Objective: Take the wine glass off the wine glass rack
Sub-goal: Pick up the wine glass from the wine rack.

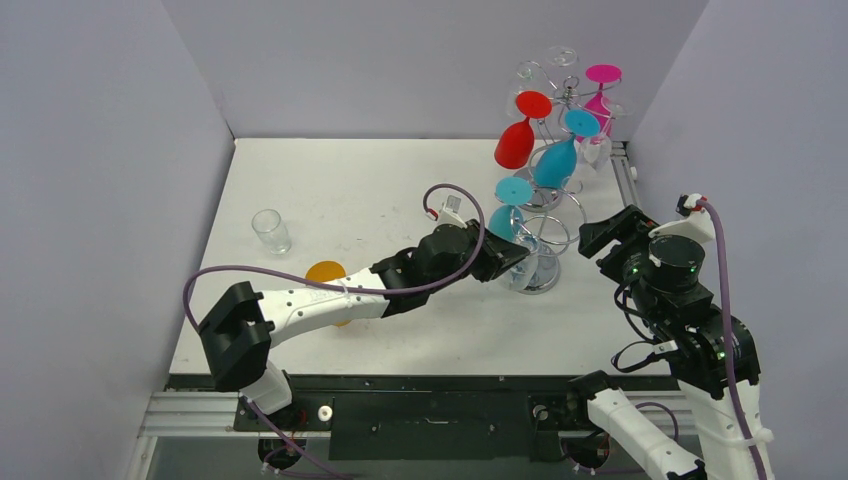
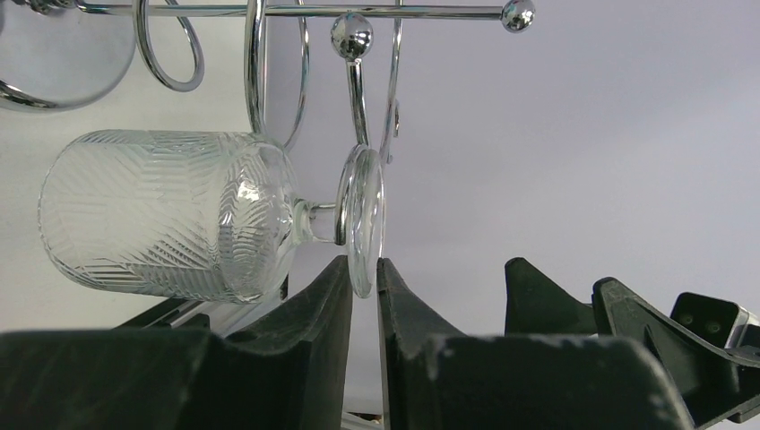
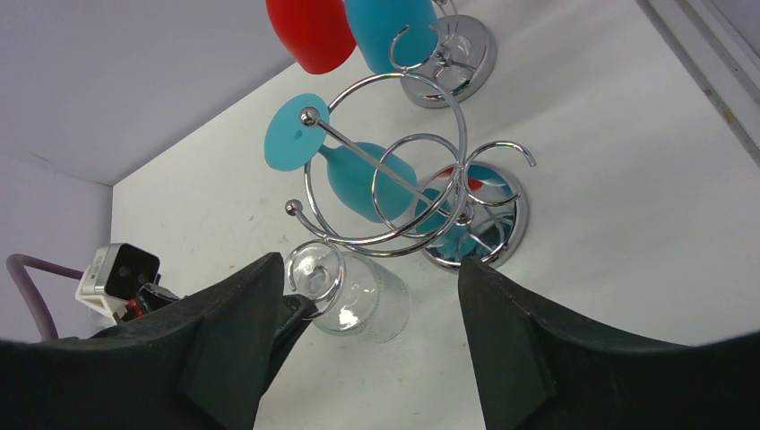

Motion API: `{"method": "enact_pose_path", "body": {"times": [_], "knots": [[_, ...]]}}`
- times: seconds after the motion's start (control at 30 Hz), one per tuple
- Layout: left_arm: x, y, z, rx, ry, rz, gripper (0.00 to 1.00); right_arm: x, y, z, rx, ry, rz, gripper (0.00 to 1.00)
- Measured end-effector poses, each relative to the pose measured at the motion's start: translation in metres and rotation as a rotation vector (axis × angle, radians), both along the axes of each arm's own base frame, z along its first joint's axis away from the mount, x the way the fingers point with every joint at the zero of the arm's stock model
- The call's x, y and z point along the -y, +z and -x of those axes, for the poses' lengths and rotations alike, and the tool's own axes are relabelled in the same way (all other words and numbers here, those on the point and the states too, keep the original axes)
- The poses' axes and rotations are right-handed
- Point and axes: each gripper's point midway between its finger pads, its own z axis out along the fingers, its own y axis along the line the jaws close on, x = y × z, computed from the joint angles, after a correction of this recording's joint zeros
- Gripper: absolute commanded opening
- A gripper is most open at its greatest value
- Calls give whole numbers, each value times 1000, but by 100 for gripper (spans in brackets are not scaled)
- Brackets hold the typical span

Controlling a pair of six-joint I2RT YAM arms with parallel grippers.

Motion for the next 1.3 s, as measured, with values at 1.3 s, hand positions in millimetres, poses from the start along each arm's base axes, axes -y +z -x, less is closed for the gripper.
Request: {"method": "enact_pose_path", "body": {"times": [1.3], "knots": [[3,3,6,-19,-45,35,0,-3,-2,-1,-9,21,8,66]]}}
